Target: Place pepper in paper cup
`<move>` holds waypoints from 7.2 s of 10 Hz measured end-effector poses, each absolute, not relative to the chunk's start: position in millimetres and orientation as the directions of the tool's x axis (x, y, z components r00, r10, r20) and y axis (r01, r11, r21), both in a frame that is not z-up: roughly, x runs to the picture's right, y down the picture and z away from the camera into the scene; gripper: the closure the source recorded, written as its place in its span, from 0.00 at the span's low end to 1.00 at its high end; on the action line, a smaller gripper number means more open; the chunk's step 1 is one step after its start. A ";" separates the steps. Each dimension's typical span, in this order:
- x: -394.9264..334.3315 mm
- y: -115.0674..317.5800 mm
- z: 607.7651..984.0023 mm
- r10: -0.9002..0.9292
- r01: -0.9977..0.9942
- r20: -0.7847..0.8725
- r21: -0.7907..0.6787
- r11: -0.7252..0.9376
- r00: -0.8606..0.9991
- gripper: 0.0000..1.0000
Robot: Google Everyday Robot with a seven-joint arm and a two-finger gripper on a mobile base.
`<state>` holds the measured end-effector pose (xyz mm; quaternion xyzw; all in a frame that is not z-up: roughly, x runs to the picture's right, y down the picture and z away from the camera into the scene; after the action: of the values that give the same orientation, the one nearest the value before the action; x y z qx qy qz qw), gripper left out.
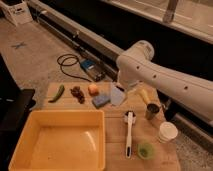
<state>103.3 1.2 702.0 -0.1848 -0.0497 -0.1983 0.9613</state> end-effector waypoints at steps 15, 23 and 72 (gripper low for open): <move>-104.9 -9.1 737.8 -0.613 0.690 0.406 -0.063 0.721 0.678 0.35; -157.6 0.3 728.5 -0.640 0.726 0.486 0.016 0.687 0.595 0.35; -310.5 45.3 986.4 -0.460 0.823 0.837 0.020 0.568 0.297 1.00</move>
<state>-310.5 45.3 986.4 -0.2134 -0.4252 -0.4132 0.7765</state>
